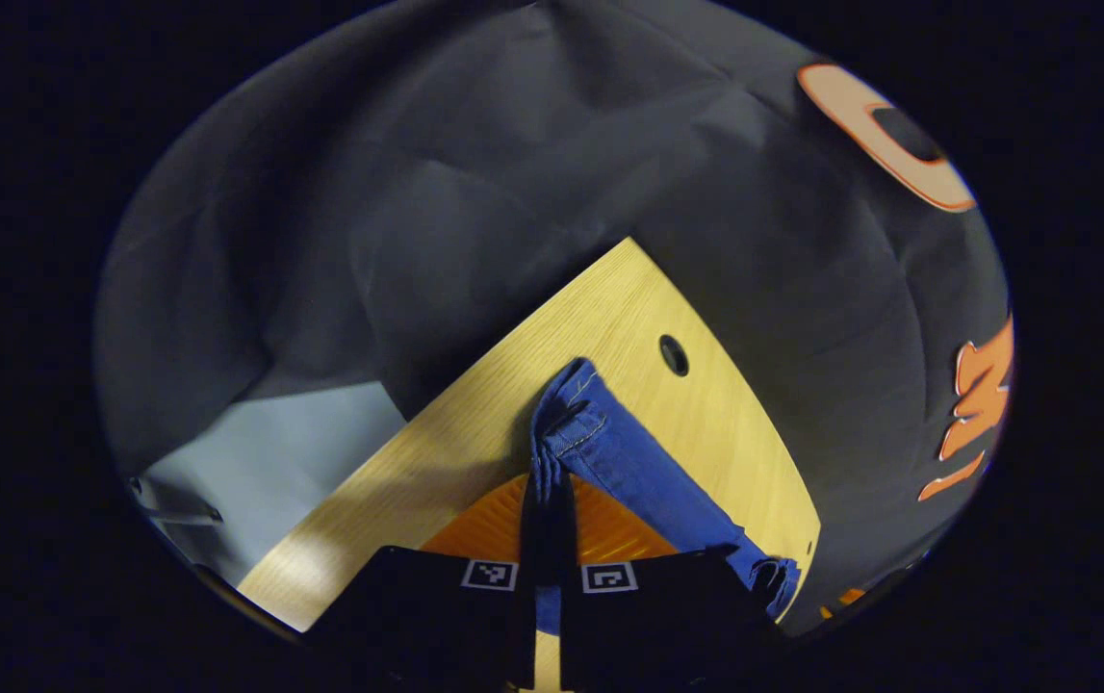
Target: Grasp the waist and the cuffs of the jeans and fold them to make the two legs overlap; first hold the waist and fold one-third of the jeans toward the cuffs, then hold the cuffs and fold the remaining one-third in the same direction to finish folding.
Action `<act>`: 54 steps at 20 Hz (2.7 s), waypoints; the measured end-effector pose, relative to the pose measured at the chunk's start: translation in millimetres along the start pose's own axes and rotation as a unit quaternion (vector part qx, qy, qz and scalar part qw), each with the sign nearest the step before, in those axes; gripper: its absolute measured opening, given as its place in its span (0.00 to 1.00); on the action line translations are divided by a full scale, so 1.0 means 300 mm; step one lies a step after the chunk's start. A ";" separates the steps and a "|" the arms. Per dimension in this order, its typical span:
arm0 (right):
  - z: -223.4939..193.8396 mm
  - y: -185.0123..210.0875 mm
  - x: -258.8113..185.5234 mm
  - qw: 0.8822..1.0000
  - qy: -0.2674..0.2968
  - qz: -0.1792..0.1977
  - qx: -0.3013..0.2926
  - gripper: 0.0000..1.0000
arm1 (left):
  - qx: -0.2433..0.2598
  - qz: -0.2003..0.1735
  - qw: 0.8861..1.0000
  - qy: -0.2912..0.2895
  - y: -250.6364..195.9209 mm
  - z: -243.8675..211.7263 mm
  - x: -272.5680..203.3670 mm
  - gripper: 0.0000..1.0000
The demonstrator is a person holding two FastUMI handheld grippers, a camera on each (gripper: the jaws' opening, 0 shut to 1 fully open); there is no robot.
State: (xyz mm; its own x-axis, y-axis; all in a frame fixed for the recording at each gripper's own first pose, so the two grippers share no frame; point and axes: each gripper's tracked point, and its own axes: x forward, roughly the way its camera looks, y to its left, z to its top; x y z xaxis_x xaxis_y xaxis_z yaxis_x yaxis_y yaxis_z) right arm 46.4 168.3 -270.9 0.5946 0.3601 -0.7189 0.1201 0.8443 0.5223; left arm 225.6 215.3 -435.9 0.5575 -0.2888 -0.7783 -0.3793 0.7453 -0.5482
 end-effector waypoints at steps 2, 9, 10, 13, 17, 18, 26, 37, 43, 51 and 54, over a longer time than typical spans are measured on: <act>0.033 -0.009 -0.008 1.000 -0.008 0.010 0.000 0.82 | 0.034 -0.008 0.999 -0.024 -0.073 0.018 -0.062 0.10; 0.086 -0.035 -0.027 0.999 -0.010 0.043 -0.007 0.82 | 0.163 -0.055 0.981 -0.086 -0.430 0.005 -0.263 0.10; 0.098 -0.042 -0.036 0.999 -0.014 0.048 -0.007 0.82 | 0.173 -0.065 0.979 -0.086 -0.491 -0.006 -0.286 0.10; 0.135 -0.076 -0.066 0.998 -0.021 0.060 -0.004 0.86 | 0.202 -0.092 0.970 -0.096 -0.678 -0.040 -0.374 0.10; 0.192 -0.130 -0.105 0.996 -0.040 0.074 0.003 0.96 | 0.237 -0.128 0.959 -0.092 -0.963 -0.124 -0.436 0.09; 0.203 -0.146 -0.114 0.996 -0.044 0.077 0.003 0.96 | 0.247 -0.133 0.955 -0.091 -1.030 -0.152 -0.444 0.10; 0.240 -0.290 -0.163 0.995 -0.058 0.081 0.000 0.98 | 0.319 -0.154 0.935 -0.038 -1.486 -0.492 -0.390 0.09; 0.283 -0.447 -0.203 0.995 -0.076 0.067 -0.012 0.98 | 0.462 -0.121 0.875 0.075 -1.656 -1.140 -0.113 0.12; 0.306 -0.482 -0.224 0.993 -0.099 0.049 -0.035 0.98 | 0.480 -0.106 0.869 0.065 -1.599 -1.170 -0.138 0.58; 0.417 -0.287 -0.362 0.959 -0.218 0.039 -0.178 0.98 | 0.457 -0.103 0.872 -0.145 -1.643 -0.827 -0.369 0.84; 0.440 -0.140 -0.422 0.934 -0.264 0.056 -0.232 0.98 | 0.428 -0.118 0.878 -0.181 -1.658 -0.744 -0.519 0.88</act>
State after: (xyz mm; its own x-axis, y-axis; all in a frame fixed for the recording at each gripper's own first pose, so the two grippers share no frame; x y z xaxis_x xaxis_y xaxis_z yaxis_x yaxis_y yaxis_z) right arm 71.1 34.9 -141.3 0.9068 0.3142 -0.2809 -0.2517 0.9383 0.2370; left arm 162.8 -244.5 -110.4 0.8024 -0.4015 -0.4414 0.3858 0.9134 -0.1295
